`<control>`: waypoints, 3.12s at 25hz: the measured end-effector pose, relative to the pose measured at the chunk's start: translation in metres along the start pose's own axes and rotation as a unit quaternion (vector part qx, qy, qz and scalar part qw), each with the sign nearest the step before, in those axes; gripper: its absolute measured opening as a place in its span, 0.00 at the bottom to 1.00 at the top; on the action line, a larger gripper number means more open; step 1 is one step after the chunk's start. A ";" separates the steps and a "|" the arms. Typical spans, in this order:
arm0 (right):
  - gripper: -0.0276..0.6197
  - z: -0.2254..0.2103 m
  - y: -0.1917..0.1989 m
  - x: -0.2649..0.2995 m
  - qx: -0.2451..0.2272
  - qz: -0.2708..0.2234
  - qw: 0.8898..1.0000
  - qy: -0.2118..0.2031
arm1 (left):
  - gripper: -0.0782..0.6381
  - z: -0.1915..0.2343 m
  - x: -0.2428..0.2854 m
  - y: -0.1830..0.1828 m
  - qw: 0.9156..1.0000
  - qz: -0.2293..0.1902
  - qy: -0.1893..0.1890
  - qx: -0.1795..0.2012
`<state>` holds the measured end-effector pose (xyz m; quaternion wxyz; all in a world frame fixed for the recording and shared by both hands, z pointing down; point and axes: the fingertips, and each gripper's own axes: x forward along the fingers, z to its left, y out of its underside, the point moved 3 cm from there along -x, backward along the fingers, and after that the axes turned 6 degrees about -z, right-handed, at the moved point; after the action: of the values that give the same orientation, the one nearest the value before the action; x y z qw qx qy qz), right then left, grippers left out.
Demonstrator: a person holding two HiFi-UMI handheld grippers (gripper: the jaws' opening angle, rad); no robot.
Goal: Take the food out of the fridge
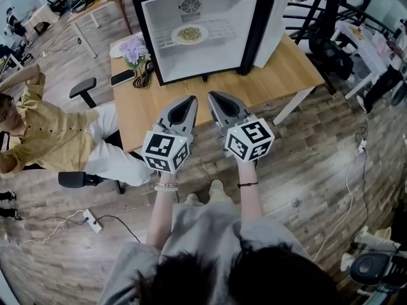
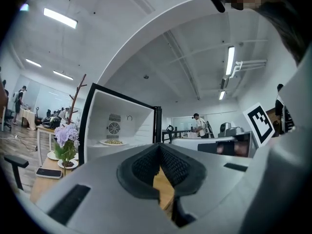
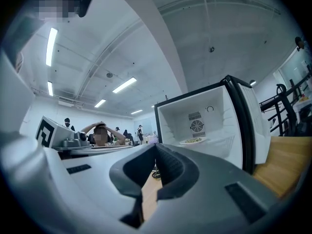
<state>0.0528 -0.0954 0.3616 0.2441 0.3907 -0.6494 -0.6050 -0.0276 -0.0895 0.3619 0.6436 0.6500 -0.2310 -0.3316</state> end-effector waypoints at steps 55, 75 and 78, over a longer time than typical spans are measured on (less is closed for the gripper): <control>0.06 -0.163 0.051 0.174 0.245 -0.023 0.968 0.041 | 0.12 0.156 0.137 0.040 0.999 0.019 -0.043 -0.018; 0.27 -0.171 0.083 0.213 0.501 -0.044 0.862 0.063 | 0.12 0.182 0.146 0.052 0.996 0.041 -0.071 -0.035; 0.27 -0.174 0.085 0.216 0.520 -0.051 0.851 0.058 | 0.12 0.184 0.146 0.054 0.996 0.044 -0.075 -0.032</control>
<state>0.0476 -0.3758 0.4371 0.0108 0.5276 -0.8329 -0.1668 -0.0562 -0.3250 0.4046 0.6590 0.5912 -0.2964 -0.3583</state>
